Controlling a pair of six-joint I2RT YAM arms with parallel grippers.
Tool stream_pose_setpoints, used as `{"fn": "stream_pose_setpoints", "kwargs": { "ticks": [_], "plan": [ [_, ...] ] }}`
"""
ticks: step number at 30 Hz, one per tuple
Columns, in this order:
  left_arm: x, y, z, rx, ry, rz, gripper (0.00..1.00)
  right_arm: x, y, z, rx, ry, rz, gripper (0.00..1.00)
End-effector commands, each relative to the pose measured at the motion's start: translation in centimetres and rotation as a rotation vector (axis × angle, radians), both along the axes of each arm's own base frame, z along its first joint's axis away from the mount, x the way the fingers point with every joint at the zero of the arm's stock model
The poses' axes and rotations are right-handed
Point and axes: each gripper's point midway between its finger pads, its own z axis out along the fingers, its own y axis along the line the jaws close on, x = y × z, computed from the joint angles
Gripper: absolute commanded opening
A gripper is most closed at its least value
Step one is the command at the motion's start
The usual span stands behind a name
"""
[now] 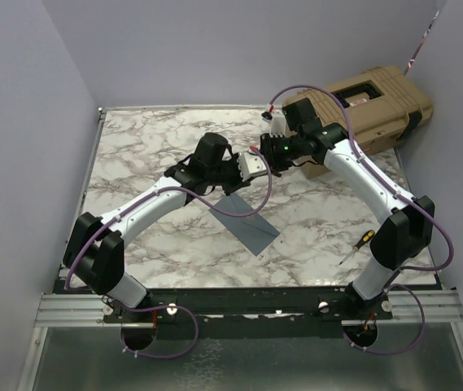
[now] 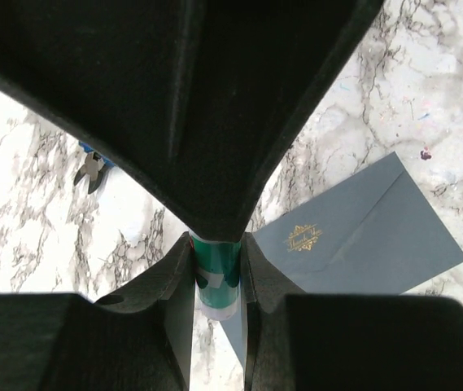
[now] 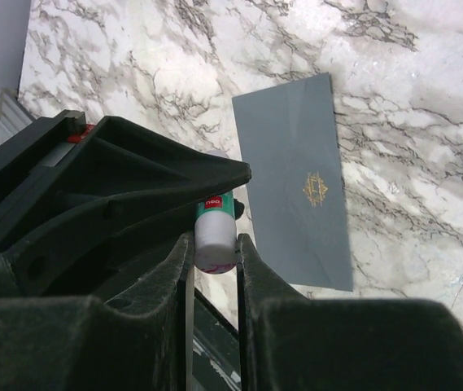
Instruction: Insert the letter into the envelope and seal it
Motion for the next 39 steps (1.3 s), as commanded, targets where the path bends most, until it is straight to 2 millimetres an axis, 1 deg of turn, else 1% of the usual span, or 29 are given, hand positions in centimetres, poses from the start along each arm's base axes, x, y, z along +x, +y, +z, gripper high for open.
{"fn": "stream_pose_setpoints", "kwargs": {
  "ticks": [1,6,10,15,16,19,22,25,29,30,32,33,35,39],
  "plan": [
    [-1.0,-5.0,9.8,-0.19,-0.32,-0.176,0.0,-2.5,1.4,-3.0,0.001,0.158,0.03,0.01],
    [-1.6,-6.1,12.9,-0.241,-0.452,-0.21,0.0,-3.9,1.8,-3.5,0.027,0.236,0.052,0.01],
    [-2.3,-7.1,15.4,-0.312,-0.543,-0.227,0.0,-4.4,2.0,-3.8,0.036,0.283,0.047,0.0],
    [-3.6,-8.4,17.4,-0.395,-0.55,-0.283,0.0,-4.9,2.6,-3.7,0.072,0.338,0.055,0.01],
    [-3.9,-8.6,17.7,-0.413,-0.546,-0.296,0.0,-5.0,2.7,-3.8,0.07,0.331,0.06,0.0],
    [-5.1,-9.0,18.2,-0.453,-0.503,-0.346,0.0,-4.3,2.1,-4.1,0.02,0.279,0.046,0.0],
    [-6.5,-9.0,18.6,-0.482,-0.472,-0.393,0.0,-4.2,1.6,-5.3,-0.041,0.256,0.029,0.0],
    [-7.2,-9.0,18.9,-0.498,-0.476,-0.411,0.0,-4.4,1.6,-6.7,-0.099,0.258,0.012,0.0],
    [-7.7,-9.4,20.8,-0.522,-0.551,-0.418,0.0,-5.0,1.4,-9.2,-0.139,0.32,-0.009,0.0],
    [-7.6,-9.4,21.4,-0.525,-0.577,-0.415,0.0,-5.1,1.3,-9.6,-0.149,0.332,-0.008,0.0],
    [-7.6,-9.5,22.1,-0.529,-0.599,-0.413,0.0,-5.3,1.5,-9.7,-0.145,0.346,0.002,0.0],
    [-7.4,-9.6,22.1,-0.525,-0.601,-0.405,0.0,-5.2,1.5,-9.6,-0.143,0.34,0.001,0.0],
    [-6.9,-9.4,21.0,-0.502,-0.582,-0.377,0.0,-4.8,1.7,-8.7,-0.132,0.322,-0.003,0.0],
    [-6.1,-8.1,16.3,-0.421,-0.503,-0.285,0.0,-2.7,1.6,-5.7,-0.09,0.235,-0.066,0.0]
  ]
}}
